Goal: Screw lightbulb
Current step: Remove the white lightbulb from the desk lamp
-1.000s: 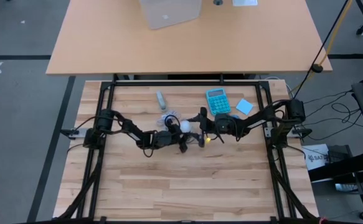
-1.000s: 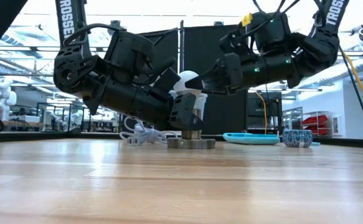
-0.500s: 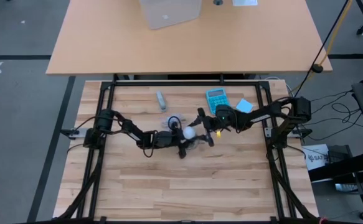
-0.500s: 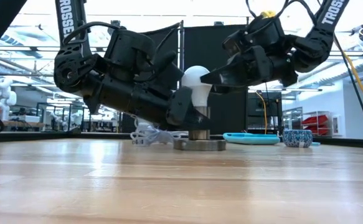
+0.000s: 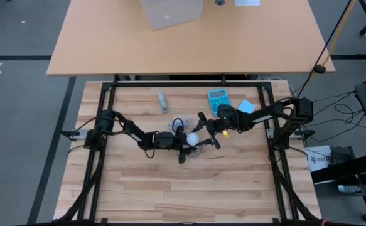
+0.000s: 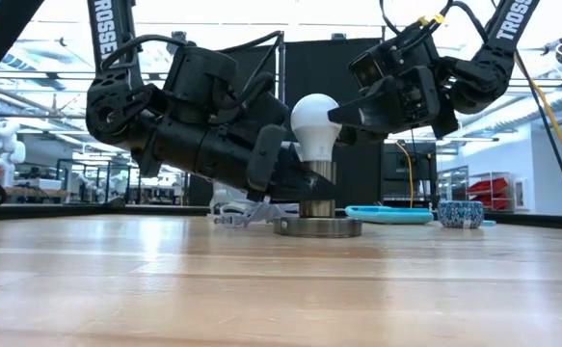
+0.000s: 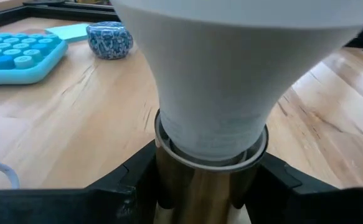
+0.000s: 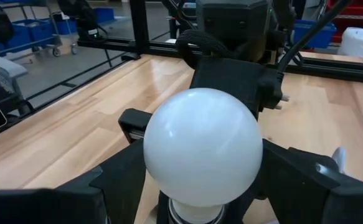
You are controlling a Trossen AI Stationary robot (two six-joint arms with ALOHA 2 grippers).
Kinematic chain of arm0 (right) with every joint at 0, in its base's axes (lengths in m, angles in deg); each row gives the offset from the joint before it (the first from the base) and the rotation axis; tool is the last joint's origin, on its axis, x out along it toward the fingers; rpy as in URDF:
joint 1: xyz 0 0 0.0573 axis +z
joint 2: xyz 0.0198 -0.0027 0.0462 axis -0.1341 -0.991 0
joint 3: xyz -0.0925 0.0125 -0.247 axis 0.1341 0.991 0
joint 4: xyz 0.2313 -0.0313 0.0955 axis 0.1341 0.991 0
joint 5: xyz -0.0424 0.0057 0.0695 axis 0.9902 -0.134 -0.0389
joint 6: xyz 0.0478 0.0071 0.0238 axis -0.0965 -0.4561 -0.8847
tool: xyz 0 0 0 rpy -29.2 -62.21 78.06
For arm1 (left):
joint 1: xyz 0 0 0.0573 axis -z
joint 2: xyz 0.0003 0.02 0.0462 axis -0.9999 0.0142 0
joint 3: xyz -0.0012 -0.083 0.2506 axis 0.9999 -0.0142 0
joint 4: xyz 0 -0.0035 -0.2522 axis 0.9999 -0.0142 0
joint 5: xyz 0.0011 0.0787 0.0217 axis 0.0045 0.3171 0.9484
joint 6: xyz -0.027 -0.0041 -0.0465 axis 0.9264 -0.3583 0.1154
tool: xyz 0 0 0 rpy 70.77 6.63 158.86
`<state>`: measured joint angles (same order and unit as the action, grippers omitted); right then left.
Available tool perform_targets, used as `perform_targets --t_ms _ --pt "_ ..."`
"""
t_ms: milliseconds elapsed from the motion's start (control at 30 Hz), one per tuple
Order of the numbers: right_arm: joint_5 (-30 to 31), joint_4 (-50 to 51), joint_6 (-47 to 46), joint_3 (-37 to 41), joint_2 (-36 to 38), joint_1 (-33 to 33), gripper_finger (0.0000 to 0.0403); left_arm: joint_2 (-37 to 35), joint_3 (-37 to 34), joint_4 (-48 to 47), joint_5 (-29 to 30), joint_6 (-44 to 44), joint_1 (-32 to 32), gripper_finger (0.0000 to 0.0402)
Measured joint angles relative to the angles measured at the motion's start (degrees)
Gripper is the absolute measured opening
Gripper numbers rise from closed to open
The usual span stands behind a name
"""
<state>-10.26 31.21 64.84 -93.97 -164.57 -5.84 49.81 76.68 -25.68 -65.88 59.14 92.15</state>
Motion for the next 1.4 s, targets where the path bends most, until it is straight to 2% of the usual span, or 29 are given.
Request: perform_targets --t_ms 233,567,700,833,1133,1400 --pt "0.3 -0.7 -0.5 0.1 0.1 0.1 0.0281 0.0 0.0 0.0 0.0 0.2 0.0 0.0181" --pt "3.2 -2.3 -2.5 0.0 2.0 0.2 0.0321 0.0 -0.1 0.1 -0.4 0.5 0.0 0.0181" --pt "5.7 -4.4 -2.3 0.1 4.0 0.2 0.0327 0.0 -0.1 0.1 -0.2 0.6 -0.1 0.0181" --pt "9.4 -2.5 -1.7 0.0 7.7 0.2 0.0325 0.0 -0.1 0.2 0.5 0.7 -0.1 0.0181" --pt "30.0 4.1 -1.7 0.0 18.2 3.3 0.0324 0.0 0.0 0.3 5.9 1.8 0.0 0.0181" --pt "51.2 9.5 -1.0 0.0 21.0 9.6 0.0318 0.1 -0.2 0.0 14.7 2.3 -0.1 0.0181"
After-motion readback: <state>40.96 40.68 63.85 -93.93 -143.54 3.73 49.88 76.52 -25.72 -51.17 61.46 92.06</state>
